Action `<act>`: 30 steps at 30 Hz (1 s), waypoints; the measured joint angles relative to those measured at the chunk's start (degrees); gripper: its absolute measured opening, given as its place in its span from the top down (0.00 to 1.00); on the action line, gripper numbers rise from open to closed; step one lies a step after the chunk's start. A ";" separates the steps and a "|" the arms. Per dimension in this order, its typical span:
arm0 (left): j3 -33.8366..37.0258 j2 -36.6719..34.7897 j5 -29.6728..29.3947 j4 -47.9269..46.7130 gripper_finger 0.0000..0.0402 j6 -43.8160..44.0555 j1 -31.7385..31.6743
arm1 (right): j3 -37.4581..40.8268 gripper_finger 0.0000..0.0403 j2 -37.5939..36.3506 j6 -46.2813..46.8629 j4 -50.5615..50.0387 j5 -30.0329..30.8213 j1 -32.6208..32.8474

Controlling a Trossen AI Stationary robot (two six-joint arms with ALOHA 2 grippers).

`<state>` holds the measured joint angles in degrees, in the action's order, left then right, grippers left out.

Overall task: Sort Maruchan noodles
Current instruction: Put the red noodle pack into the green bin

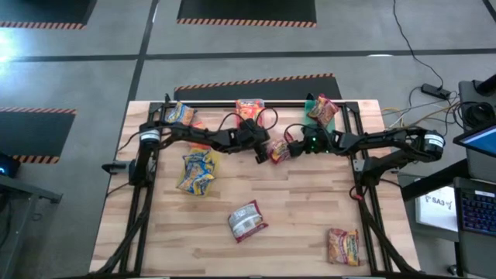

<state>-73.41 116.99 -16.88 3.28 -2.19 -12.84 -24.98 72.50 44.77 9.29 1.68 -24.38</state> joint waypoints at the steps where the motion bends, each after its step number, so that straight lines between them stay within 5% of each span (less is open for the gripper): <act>1: 0.00 0.25 0.65 0.54 0.64 0.20 -0.06 | 0.00 0.44 -0.01 1.43 0.26 0.56 0.00; 18: 0.02 2.08 7.88 1.93 0.72 2.51 0.70 | 1.63 0.44 0.10 11.67 -1.15 1.97 4.36; 30: 0.02 2.10 12.55 2.52 0.76 2.18 2.25 | 2.02 0.44 0.14 10.30 2.27 5.85 5.73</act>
<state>-73.38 119.09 -4.33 5.80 -0.01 -10.59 -22.96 72.64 55.07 11.55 7.53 -18.65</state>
